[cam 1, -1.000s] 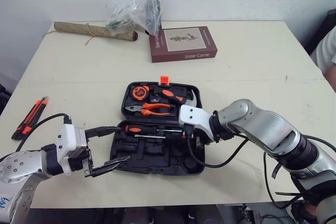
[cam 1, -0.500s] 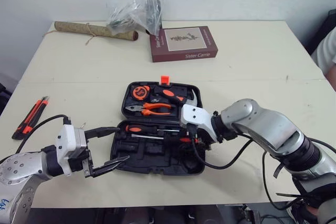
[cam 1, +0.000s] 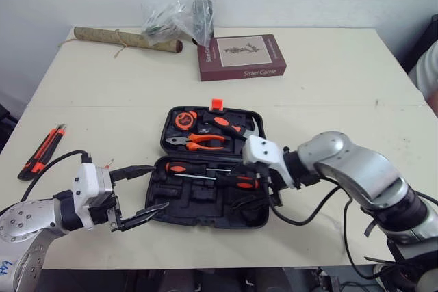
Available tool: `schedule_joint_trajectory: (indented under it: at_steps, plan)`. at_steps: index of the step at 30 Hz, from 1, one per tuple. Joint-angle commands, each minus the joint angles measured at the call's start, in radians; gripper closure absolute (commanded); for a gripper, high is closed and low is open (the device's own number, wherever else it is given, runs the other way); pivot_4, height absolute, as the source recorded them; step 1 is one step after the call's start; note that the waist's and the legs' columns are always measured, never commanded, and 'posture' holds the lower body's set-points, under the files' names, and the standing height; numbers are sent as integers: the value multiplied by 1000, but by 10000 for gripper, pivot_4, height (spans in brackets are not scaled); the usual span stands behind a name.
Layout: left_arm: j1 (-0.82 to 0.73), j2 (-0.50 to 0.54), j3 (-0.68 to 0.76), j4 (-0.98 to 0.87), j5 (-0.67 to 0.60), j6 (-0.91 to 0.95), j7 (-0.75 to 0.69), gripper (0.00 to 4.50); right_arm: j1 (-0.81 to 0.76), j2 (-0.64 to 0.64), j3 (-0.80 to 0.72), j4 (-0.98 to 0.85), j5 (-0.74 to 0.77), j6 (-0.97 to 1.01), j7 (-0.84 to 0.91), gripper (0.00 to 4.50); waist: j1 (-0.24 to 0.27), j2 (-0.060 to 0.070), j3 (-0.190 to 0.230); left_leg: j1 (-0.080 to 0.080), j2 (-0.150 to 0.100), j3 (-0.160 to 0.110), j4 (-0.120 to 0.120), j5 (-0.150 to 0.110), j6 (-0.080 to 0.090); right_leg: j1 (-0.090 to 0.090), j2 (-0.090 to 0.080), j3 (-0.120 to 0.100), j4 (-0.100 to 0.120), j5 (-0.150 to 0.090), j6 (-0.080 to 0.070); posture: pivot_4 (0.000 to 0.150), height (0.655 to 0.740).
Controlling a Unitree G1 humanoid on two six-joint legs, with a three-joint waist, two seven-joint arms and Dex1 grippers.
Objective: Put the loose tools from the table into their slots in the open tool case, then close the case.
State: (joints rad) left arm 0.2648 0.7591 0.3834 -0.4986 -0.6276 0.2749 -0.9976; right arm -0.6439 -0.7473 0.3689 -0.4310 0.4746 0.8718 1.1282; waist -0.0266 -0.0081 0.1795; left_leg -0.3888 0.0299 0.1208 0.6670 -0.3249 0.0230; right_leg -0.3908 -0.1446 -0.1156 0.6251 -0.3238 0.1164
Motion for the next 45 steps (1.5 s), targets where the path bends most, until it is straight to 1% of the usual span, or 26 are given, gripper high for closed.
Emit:
schedule_joint_trajectory:
  at_steps: [1,2,3,4,5,7,8,11,13,14,16,19,22,24,26,27,34,36,38,40,42,45]
  plan:
    - [11,-10,32,-14,-3,-25,1,0,53,29,-76,-2,17,-170,33,312,0,0,0,0,0,0,0,0,0,0,0,0,0,0,0,1500,7400]
    - [11,-13,34,-12,-5,-28,2,0,68,61,-94,7,40,-192,35,312,-1,0,0,0,0,0,0,0,0,0,0,0,0,0,0,1500,7400]
    - [9,-17,35,-9,-7,-32,4,0,91,125,-112,30,54,-239,9,4114,-3,0,0,1,0,0,0,1,1,0,1,0,1,0,0,1500,7400]
    - [7,-19,36,-6,-8,-34,4,0,109,171,-121,49,65,-259,-11,5412,-5,-1,0,1,0,0,0,1,1,0,1,1,1,0,0,1500,7400]
    - [5,-21,36,-3,-9,-37,4,0,134,214,-117,78,46,-320,-26,8481,-5,-1,-1,2,1,1,0,1,0,0,1,1,1,0,0,1500,7400]
    - [0,-22,32,2,-6,-40,3,0,168,255,-76,165,-49,-468,-22,16747,-3,-1,-1,2,1,1,-1,2,-2,0,3,1,2,0,0,1500,7400]
    - [-3,-21,29,4,-4,-42,1,0,178,276,-61,220,-98,-553,-25,21765,-3,-1,-1,2,1,0,-1,2,-2,0,4,1,2,0,0,1500,7400]
    - [-13,-20,19,7,1,-44,0,0,192,317,-30,339,-175,-683,-31,34758,0,-2,-1,1,0,1,0,2,-1,0,3,2,2,0,0,1500,7400]
    - [-16,-18,18,8,1,-43,1,0,195,330,-16,371,-204,-717,-31,42220,-1,-2,-1,1,-1,1,1,2,0,0,2,2,2,1,1,1500,7400]
    - [-18,-15,18,8,1,-39,1,0,196,340,-9,389,-216,-722,-41,43991,-2,-2,-1,1,-1,1,1,2,0,0,3,2,2,1,1,1500,7400]
    - [-20,-11,17,4,0,-30,3,0,202,347,5,424,-249,-734,-52,43991,-2,-1,-1,1,0,1,0,3,0,0,3,2,2,1,1,1500,7400]
    - [-22,-8,15,-13,-3,-14,14,0,225,321,39,476,-319,-754,-51,43991,-4,-2,-1,2,1,1,0,3,-1,0,4,2,2,1,1,1500,7400]
    - [-21,-4,19,-18,-5,-4,14,0,245,310,48,489,-335,-693,-65,43991,-3,-4,-3,3,1,0,0,3,-1,2,4,2,2,0,1,1500,7400]
    - [-20,-1,22,-19,-6,1,14,0,255,287,78,499,-377,-668,-67,43991,-3,-4,-4,5,1,0,0,3,-1,3,3,2,2,0,1,1500,7400]
    - [-26,2,22,-19,-7,7,16,0,255,276,100,509,-422,-675,-87,43991,-1,-4,-8,17,1,-1,-2,1,-2,16,1,2,-3,0,0,1500,7400]
    - [-29,4,22,-21,-9,12,17,0,259,282,99,502,-413,-637,-97,43991,-1,-4,-12,20,1,-1,-2,-2,-2,18,-3,2,-5,0,0,1500,7400]
    - [-38,14,17,-16,-9,27,14,0,249,272,112,473,-378,-490,-87,43991,-1,-4,-25,21,2,-2,-3,-3,-4,18,-4,9,-4,-1,-2,1500,7400]
    - [-38,16,15,-13,-10,34,10,0,241,261,120,470,-382,-451,-78,43991,-1,-3,-29,20,2,-3,-3,-3,-4,18,-4,9,-4,-1,-2,1500,7400]
    - [-39,18,11,-10,-11,39,6,0,230,257,130,478,-389,-356,-90,43991,-1,-1,-32,21,2,-3,-3,-3,-4,18,-4,9,-5,-1,-2,1500,7400]
    - [-41,16,8,-9,-10,41,5,0,232,248,152,495,-408,-311,-94,43991,0,1,-35,21,2,-3,-3,-4,-4,18,-5,8,-5,-1,-3,1500,7400]
    - [-41,14,6,-9,-8,42,4,0,243,240,168,510,-418,-307,-89,43991,1,3,-40,22,2,-4,-3,-4,-4,18,-5,8,-5,-1,-3,1500,7400]
    - [-37,12,5,-8,-6,45,3,0,257,230,170,528,-414,-318,-83,43991,5,2,-42,27,2,-6,-4,-8,-7,21,-5,8,-8,-2,-4,1500,7400]
